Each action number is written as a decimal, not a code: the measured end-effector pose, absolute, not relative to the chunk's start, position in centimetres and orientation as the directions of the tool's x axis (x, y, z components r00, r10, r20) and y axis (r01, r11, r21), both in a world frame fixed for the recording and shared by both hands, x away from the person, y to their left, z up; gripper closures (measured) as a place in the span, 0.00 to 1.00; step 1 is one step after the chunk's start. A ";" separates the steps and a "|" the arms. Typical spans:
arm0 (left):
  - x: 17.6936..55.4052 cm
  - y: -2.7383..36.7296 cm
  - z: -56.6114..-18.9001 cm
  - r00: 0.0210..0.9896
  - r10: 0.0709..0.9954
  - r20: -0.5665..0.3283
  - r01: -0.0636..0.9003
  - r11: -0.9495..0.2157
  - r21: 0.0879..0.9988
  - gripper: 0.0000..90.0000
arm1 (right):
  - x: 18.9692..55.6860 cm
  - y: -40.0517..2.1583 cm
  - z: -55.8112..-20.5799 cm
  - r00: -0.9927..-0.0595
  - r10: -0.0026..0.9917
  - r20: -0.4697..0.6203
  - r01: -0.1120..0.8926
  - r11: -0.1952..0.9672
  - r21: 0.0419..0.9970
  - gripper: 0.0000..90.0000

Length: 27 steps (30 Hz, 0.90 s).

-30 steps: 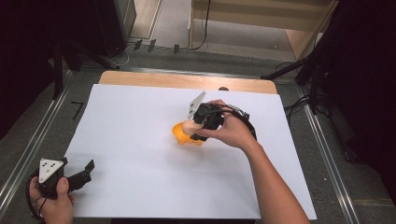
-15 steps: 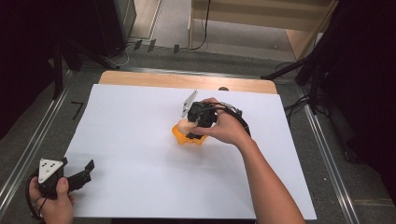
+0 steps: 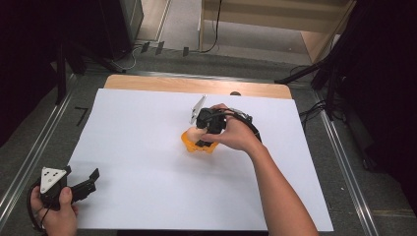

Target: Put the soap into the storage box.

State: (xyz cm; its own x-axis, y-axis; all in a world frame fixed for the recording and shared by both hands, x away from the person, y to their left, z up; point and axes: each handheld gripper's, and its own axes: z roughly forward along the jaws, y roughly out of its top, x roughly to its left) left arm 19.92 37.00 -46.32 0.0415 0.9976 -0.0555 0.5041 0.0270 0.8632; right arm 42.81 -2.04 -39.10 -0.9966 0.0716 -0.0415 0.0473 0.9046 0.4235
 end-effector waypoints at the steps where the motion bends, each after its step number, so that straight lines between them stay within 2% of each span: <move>1: 19.9 37.0 -46.3 0.042 0.998 -0.055 0.504 0.027 0.863 0.11 | 42.8 -2.0 -39.1 -0.997 0.072 -0.042 0.047 0.905 0.424 0.37; 10: 19.9 37.0 -46.3 0.041 0.998 -0.055 0.504 0.027 0.863 0.11 | 42.9 -2.2 -39.5 -0.996 0.078 -0.032 0.059 0.913 0.403 0.36; 16: 19.9 37.0 -46.3 0.040 0.998 -0.055 0.504 0.028 0.863 0.11 | 43.0 -2.6 -38.4 -0.993 0.116 -0.021 0.092 0.872 0.480 0.35; 27: 19.9 37.0 -46.3 0.040 0.998 -0.054 0.504 0.027 0.863 0.11 | 42.4 -4.0 -37.9 -0.988 0.151 -0.010 0.126 0.860 0.495 0.36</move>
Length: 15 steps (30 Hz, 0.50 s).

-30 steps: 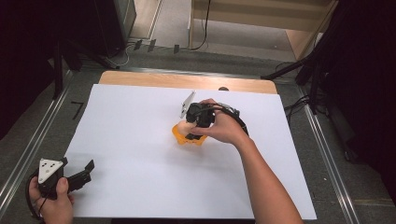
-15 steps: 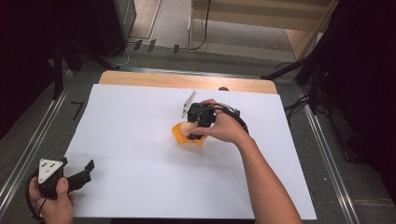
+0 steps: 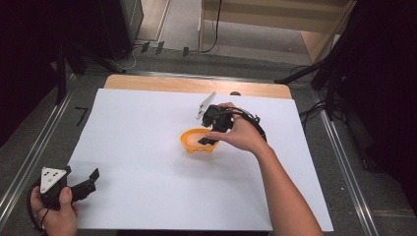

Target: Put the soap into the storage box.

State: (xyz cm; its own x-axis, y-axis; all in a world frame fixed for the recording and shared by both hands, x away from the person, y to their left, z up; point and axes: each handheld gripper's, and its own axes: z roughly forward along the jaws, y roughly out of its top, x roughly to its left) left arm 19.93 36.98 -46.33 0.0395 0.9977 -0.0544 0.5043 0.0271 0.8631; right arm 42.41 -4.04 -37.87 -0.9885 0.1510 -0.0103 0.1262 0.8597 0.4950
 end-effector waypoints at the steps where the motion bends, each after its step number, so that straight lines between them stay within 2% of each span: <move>1: 19.9 37.0 -46.3 0.040 0.998 -0.054 0.504 0.027 0.863 0.11 | 42.3 -4.2 -37.8 -0.987 0.158 -0.009 0.132 0.857 0.497 0.36; 15: 19.9 36.9 -46.3 0.040 0.998 -0.051 0.505 0.024 0.863 0.11 | 40.9 -8.1 -38.3 -0.967 0.252 0.023 0.224 0.809 0.544 0.34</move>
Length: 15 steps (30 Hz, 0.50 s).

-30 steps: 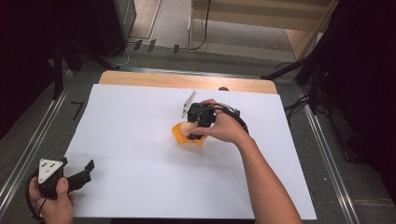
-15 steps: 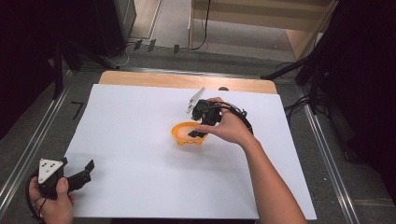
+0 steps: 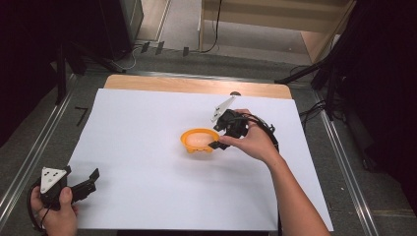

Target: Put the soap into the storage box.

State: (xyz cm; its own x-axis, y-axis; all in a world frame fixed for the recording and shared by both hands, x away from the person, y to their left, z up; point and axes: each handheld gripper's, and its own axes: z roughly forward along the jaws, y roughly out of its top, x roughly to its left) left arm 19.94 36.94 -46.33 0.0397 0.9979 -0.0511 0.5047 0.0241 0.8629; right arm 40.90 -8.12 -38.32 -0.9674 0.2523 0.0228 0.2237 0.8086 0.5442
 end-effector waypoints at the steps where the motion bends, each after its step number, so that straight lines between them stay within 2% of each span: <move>1: 19.9 36.9 -46.3 0.040 0.998 -0.050 0.505 0.023 0.863 0.11 | 40.7 -8.4 -38.3 -0.965 0.261 0.027 0.234 0.810 0.538 0.34; 15: 19.9 36.9 -46.3 0.041 0.998 -0.048 0.505 0.021 0.863 0.11 | 38.8 -11.3 -39.3 -0.942 0.334 0.043 0.301 0.776 0.554 0.31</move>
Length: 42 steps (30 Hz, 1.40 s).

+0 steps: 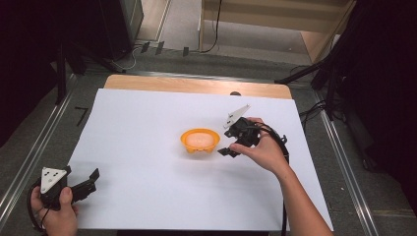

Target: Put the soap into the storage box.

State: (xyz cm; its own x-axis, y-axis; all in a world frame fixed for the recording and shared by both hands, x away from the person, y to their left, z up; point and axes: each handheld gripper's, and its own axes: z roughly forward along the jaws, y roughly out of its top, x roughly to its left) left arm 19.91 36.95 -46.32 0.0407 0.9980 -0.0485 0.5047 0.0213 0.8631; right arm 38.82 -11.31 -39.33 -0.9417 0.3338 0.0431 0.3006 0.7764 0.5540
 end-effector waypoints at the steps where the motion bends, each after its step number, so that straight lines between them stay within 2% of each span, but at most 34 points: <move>1: 19.9 36.9 -46.3 0.040 0.998 -0.048 0.504 0.021 0.863 0.11 | 38.6 -11.5 -39.4 -0.940 0.337 0.043 0.302 0.771 0.560 0.31; 17: 19.9 36.9 -46.3 0.039 0.998 -0.048 0.505 0.021 0.863 0.11 | 35.9 -14.0 -40.8 -0.914 0.402 0.044 0.343 0.713 0.611 0.31; 28: 19.9 36.9 -46.3 0.038 0.998 -0.047 0.504 0.021 0.864 0.11 | 33.9 -15.9 -41.6 -0.890 0.451 0.066 0.384 0.664 0.642 0.28; 37: 19.9 36.9 -46.3 0.036 0.998 -0.045 0.504 0.020 0.863 0.11 | 32.2 -18.1 -42.9 -0.863 0.498 0.085 0.419 0.610 0.673 0.25; 42: 19.9 36.9 -46.3 0.034 0.998 -0.046 0.501 0.023 0.865 0.11 | 31.2 -19.2 -43.3 -0.846 0.520 0.119 0.447 0.568 0.692 0.19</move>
State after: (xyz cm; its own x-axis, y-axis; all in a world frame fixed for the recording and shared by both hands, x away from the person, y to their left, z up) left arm 19.88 36.91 -46.33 0.0340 0.9984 -0.0463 0.5005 0.0230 0.8654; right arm 31.18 -19.18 -43.27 -0.8458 0.5200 0.1192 0.4466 0.5678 0.6915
